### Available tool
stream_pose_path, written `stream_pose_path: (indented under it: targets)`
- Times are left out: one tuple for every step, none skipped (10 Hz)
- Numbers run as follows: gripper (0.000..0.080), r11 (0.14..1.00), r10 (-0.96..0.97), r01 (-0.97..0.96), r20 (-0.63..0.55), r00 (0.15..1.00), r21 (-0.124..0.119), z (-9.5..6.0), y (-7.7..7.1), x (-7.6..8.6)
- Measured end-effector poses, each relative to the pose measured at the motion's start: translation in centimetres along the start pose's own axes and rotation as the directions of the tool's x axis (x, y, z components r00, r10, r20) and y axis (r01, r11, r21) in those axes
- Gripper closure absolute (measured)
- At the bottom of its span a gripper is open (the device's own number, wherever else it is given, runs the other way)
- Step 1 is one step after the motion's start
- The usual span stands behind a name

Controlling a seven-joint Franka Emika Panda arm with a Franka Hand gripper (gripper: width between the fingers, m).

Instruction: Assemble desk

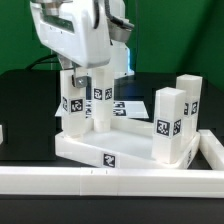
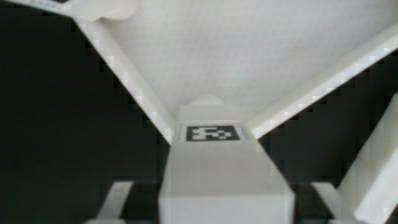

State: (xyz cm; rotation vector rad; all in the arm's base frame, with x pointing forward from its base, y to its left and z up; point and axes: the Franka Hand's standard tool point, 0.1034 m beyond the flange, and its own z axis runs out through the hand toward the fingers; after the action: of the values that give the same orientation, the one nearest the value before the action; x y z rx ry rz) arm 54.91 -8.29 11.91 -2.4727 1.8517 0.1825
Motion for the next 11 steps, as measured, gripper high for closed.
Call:
stream_pose_path:
  targets:
    - [0.0509,0.997,0.076,-0.076,0.0,0.997,0.0,0.01,-0.04,-0.06]
    - [0.0509,0.989,0.147,-0.147,-0.002,0.989,0.001,0.03,-0.19,-0.13]
    - [0.0509,0.981,0.193,-0.193,-0.003,0.981,0.002,0.03,-0.28,-0.17]
    - [0.0509,0.984,0.179,-0.179,-0.004,0.984,0.001,0.06,-0.26,-0.16]
    - [0.0415,0.991,0.137,-0.137,-0.004,0.991,-0.005,0.16,-0.16,-0.17]
    - [0.028,0.994,0.108,-0.108,-0.001,0.994,-0.011,0.26,-0.07,-0.19]
    - [0.0181,0.998,0.065,-0.065,-0.001,0.998,-0.012,0.28,-0.07,-0.2]
    - [0.0181,0.998,-0.063,0.062,-0.007,0.998,-0.017,0.2,-0.07,-0.06]
    - [0.0156,0.992,-0.124,0.124,-0.007,0.992,-0.018,0.23,-0.05,-0.04]
    - [0.0156,0.974,-0.225,0.225,-0.005,0.974,-0.019,0.24,-0.03,-0.02]
    - [0.0151,0.96,-0.28,0.279,-0.004,0.96,-0.019,0.26,-0.03,-0.01]
